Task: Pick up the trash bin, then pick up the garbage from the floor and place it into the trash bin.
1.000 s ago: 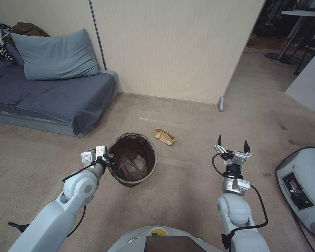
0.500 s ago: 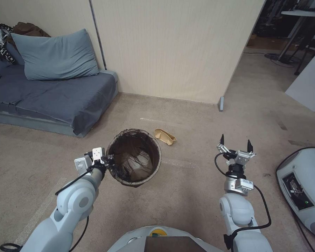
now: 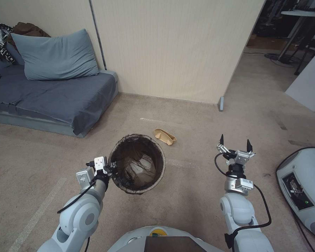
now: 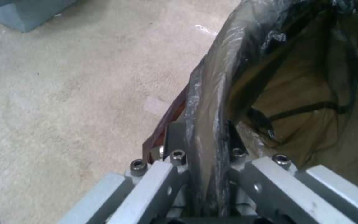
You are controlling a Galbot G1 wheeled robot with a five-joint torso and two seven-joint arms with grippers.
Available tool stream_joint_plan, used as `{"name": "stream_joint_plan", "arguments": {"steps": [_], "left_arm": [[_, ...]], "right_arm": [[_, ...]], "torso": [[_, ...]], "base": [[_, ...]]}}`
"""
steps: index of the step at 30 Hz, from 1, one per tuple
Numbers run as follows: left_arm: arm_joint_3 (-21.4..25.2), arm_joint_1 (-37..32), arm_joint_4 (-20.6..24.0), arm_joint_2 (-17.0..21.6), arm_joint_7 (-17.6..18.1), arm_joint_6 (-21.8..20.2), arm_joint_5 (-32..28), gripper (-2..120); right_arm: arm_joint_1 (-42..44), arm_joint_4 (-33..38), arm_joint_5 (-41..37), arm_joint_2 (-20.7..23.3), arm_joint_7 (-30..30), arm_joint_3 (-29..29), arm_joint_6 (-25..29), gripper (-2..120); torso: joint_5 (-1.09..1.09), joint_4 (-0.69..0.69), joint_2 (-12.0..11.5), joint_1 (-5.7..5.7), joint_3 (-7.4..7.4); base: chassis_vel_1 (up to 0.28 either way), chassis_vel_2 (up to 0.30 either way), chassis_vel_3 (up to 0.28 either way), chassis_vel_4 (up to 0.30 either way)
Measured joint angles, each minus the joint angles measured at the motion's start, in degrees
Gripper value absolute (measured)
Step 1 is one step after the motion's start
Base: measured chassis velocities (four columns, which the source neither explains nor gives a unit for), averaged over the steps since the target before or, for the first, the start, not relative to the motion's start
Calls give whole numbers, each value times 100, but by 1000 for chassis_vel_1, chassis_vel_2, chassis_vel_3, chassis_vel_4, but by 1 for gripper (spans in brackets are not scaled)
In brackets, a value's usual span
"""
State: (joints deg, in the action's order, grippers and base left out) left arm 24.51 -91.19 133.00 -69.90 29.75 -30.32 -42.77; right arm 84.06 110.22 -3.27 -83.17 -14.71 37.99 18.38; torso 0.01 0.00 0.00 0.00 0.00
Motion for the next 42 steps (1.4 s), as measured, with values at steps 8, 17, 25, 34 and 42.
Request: {"name": "stream_joint_plan", "arguments": {"steps": [8,17,25,34,42], "left_arm": [[-78,-361,67,-161,-116,114,522,0],[-115,-618,83,-339,-133,265,878,0],[-14,-767,112,-475,-117,435,1075,0],[8,-836,151,-518,-101,453,1060,0],[54,-878,169,-472,-93,506,1049,0]], "right_arm": [[27,-13,38,-16,-10,-15,-21,100],[51,-33,68,-18,-7,6,-17,100],[67,-53,75,-21,87,26,68,100],[103,-37,34,25,256,17,145,100],[130,11,-126,166,503,-13,191,100]], "torso": [[0,1,0,0,0],[-1,0,0,0,0],[-1,0,0,0,0],[-1,0,0,0,0],[-1,0,0,0,0]], "base": [[0,0,0,0],[0,0,0,0],[0,0,0,0],[0,0,0,0],[0,0,0,0]]}}
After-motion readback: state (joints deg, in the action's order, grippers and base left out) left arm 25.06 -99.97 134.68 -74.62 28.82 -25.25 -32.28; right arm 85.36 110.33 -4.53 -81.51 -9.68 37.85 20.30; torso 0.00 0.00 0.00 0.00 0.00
